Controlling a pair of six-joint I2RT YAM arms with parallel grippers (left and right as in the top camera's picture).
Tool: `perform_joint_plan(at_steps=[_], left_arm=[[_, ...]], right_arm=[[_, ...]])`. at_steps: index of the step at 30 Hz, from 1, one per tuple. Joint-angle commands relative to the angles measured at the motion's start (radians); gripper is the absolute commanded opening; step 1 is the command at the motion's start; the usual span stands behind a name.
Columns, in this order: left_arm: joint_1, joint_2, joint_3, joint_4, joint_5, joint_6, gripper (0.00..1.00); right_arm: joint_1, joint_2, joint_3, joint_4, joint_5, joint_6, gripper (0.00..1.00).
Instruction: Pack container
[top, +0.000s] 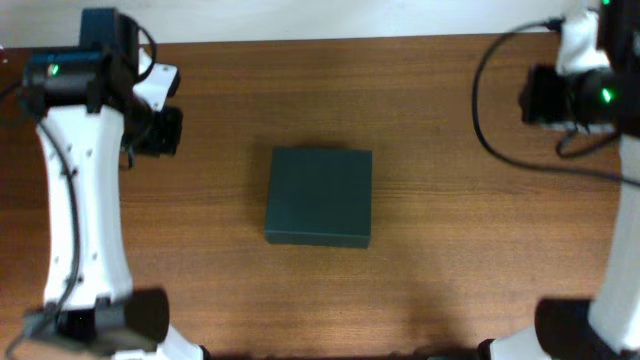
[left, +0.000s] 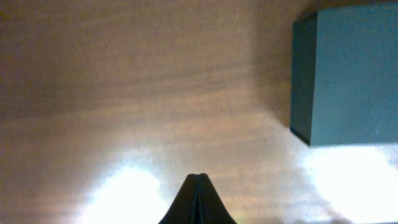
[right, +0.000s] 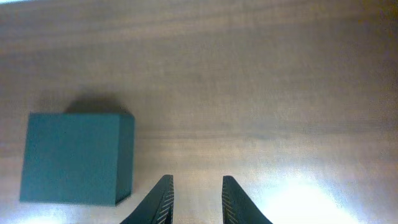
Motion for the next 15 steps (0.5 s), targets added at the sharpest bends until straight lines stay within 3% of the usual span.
perform_joint_plan(at_steps=[1, 9, 15], left_arm=[[0.006, -0.161, -0.164, 0.057, -0.011, -0.018, 0.02], [0.006, -0.514, -0.704, 0.285, -0.01, -0.068, 0.02], [0.006, -0.58, -0.823, 0.324, -0.011, -0.127, 0.02]], right_arm=[[0.056, -0.007, -0.163, -0.001, 0.01, 0.008, 0.24], [0.513, 0.095, -0.502, 0.344, -0.006, 0.008, 0.29], [0.651, 0.282, -0.544, 0.418, -0.006, -0.016, 0.27]])
